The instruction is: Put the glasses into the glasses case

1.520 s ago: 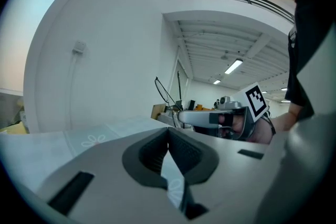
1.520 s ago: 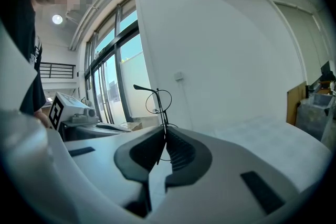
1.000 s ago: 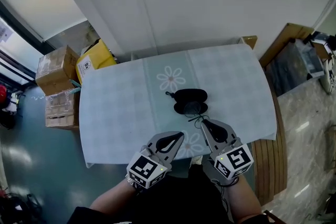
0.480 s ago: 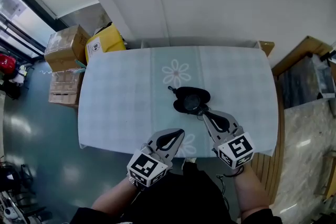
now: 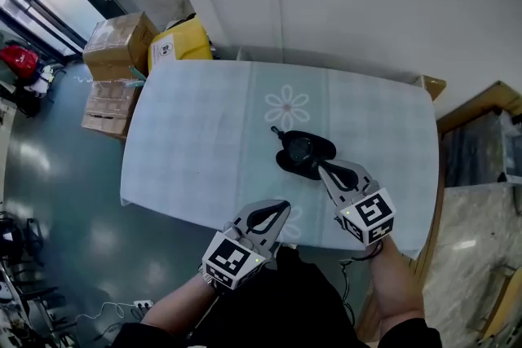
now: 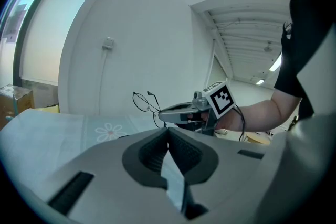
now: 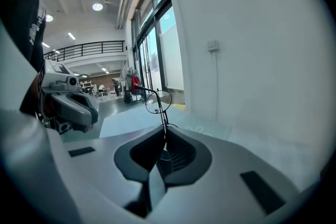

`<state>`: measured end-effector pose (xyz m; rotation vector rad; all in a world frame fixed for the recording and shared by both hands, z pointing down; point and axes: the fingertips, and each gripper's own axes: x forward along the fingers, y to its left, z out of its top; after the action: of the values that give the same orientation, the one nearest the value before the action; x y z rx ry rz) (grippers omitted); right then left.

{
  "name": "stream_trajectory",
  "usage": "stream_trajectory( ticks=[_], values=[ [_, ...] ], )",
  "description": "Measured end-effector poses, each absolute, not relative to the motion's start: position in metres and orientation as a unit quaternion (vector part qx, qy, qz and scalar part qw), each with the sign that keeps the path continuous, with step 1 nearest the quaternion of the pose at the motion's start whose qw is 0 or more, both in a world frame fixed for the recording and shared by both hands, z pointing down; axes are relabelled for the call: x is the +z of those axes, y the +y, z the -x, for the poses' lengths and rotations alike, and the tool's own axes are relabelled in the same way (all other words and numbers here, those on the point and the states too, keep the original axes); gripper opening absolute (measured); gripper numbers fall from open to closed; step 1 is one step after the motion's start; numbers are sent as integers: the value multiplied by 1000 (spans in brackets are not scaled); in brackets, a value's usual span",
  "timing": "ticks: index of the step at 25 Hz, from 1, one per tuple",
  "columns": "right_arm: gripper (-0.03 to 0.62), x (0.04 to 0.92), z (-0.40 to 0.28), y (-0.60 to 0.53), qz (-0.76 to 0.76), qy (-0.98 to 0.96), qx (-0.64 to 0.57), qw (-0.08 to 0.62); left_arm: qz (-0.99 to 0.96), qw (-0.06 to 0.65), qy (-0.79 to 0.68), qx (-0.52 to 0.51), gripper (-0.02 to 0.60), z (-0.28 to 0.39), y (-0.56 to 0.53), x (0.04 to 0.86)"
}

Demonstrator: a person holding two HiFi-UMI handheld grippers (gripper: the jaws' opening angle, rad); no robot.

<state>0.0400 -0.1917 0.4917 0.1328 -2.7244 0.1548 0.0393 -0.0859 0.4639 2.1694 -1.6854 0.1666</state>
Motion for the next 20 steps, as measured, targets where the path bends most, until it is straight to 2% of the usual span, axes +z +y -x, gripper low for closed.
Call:
stream_trajectory(
  ticks=[20],
  values=[
    [32, 609, -15, -213, 54, -922, 22, 384, -763, 233, -601, 55, 26, -32, -88, 488]
  ],
)
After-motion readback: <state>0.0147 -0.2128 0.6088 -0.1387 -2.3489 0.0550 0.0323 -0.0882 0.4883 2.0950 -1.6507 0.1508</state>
